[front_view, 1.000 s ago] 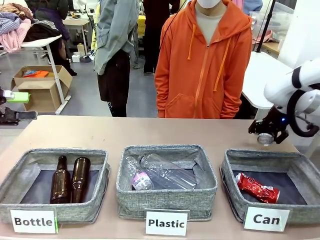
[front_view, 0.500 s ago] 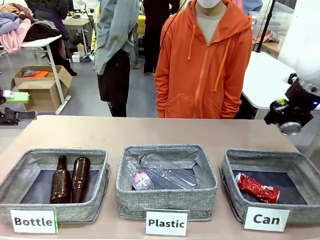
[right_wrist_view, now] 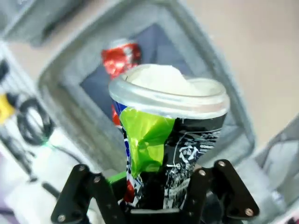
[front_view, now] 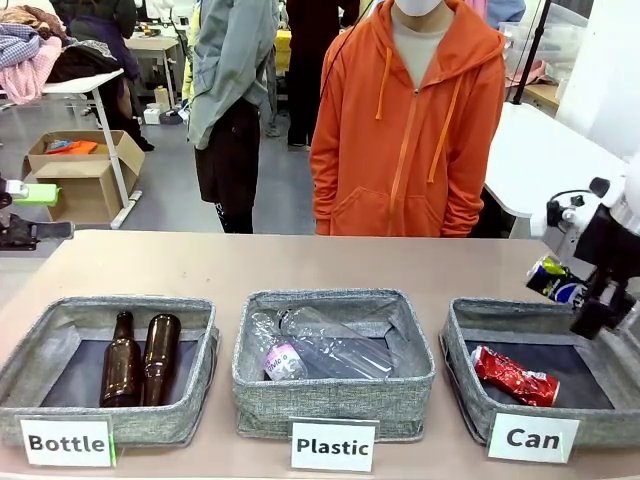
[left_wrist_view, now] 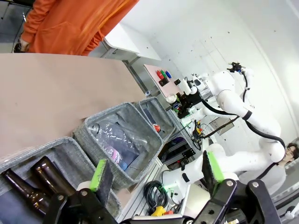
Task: Sort the can waste into the basket.
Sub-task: Pick up the can waste from the table and place it in the right Fabric basket.
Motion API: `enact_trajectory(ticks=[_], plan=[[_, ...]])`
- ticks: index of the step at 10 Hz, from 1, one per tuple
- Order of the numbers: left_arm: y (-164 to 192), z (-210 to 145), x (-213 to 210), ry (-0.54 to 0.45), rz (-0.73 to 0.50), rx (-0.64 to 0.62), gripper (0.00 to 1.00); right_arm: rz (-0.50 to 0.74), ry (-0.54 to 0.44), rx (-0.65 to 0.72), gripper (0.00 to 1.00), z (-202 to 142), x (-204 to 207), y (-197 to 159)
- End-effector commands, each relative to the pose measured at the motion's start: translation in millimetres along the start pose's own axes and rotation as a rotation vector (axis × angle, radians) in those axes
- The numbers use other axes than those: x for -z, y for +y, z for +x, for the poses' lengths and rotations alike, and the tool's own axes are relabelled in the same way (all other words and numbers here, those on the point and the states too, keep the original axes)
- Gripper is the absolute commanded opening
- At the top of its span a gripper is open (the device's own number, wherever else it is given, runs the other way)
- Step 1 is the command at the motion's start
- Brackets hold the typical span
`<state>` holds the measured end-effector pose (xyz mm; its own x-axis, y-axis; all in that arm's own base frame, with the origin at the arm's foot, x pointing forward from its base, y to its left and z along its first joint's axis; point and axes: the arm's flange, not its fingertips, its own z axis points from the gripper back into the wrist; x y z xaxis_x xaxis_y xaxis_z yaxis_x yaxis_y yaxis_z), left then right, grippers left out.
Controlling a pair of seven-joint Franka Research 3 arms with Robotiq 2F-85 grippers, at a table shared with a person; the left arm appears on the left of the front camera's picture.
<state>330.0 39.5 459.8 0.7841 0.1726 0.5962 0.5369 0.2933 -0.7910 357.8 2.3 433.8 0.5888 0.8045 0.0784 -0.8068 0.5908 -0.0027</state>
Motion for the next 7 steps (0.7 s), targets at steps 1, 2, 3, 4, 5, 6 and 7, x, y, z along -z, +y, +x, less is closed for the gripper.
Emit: enact_trajectory(ticks=[1, 2, 3, 4, 5, 6, 7], plan=[[-3.4, -2.2, -1.1, -0.009, -0.005, -0.012, 1.0, 0.05, 0.032, -0.372, 0.0, -17.8, 1.1, -10.9], [-3.4, -2.2, -1.1, -0.009, -0.005, -0.012, 1.0, 0.073, 0.029, -0.405, 0.0, -19.8, 1.4, -12.1], [-3.4, -2.2, -1.1, -0.009, -0.005, -0.012, 1.0, 0.072, 0.023, -0.409, 0.0, -19.8, 2.1, -13.7], [-3.4, -2.2, -1.1, -0.009, -0.005, -0.012, 1.0, 0.076, 0.019, -0.414, 0.0, -19.0, 3.4, -16.1], [-3.4, -2.2, -1.1, -0.009, -0.005, -0.012, 1.0, 0.074, 0.019, -0.407, 0.16, -19.3, 3.9, -17.2], [-3.4, -2.2, -1.1, -0.009, -0.005, -0.012, 1.0, 0.075, 0.019, -0.417, 0.59, -20.2, 6.0, -17.9], [-3.4, -2.2, -1.1, -0.009, -0.005, -0.012, 1.0, 0.075, 0.017, -0.408, 0.75, -19.8, 7.5, -19.0]])
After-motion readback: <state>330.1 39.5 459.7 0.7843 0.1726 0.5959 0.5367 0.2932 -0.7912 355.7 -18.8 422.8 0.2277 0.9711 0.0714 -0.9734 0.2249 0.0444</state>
